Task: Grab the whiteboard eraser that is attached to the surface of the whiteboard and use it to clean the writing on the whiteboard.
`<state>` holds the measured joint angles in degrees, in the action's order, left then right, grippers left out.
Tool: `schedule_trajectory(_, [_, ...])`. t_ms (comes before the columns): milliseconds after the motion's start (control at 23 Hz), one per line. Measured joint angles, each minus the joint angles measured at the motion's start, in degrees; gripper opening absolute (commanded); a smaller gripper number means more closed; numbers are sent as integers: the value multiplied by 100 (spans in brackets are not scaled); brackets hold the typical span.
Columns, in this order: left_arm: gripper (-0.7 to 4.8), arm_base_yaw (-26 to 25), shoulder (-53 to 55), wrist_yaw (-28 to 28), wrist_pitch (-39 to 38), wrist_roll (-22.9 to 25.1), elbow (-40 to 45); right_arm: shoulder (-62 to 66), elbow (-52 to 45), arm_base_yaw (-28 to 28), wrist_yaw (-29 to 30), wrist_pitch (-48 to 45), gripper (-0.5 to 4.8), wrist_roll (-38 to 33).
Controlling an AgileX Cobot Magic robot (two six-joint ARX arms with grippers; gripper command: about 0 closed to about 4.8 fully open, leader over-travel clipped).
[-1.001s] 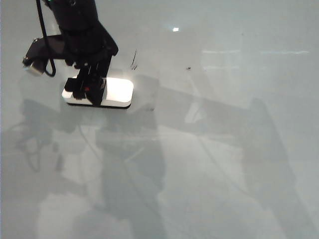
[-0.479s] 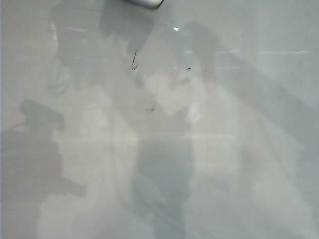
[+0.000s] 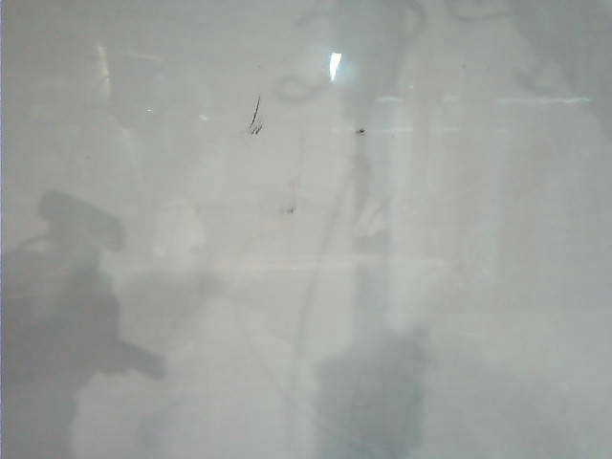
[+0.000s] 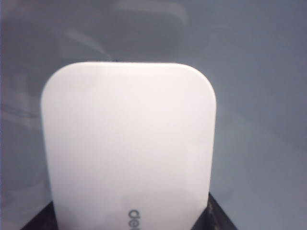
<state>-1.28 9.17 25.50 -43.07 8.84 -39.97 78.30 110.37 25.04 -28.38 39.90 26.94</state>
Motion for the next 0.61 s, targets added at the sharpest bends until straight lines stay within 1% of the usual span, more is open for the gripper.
schedule_trajectory(87, [-2,-2,0,-2,4,0,0,-348,-529,-385,308,-291,147,-87])
schedule_trajectory(174, [-2,0,0,0,-2,0,0,-767,-1314,-852,798,-868,147,-136])
schedule_trajectory(218, [-2,0,0,-2,2,0,0,-1080,-1934,-1165,1093,-1338,148,-168])
schedule_trajectory(261, [-2,0,0,0,0,0,0,-1370,-2551,-1355,1268,-1799,147,-254])
schedule_trajectory(305, [-2,-2,0,-2,0,0,0,-1484,-2817,-1384,1342,-2002,147,-330])
schedule_trajectory(392, [-2,-2,0,-4,2,0,0,-1827,-3856,-1519,1834,-2883,147,-562])
schedule_trajectory(479, [-2,-2,-2,-2,0,0,0,-1875,-4527,-1720,2155,-3541,147,-743])
schedule_trajectory(610, [-2,-2,0,0,2,0,0,-1875,-5377,-1744,2236,-4623,147,-1239])
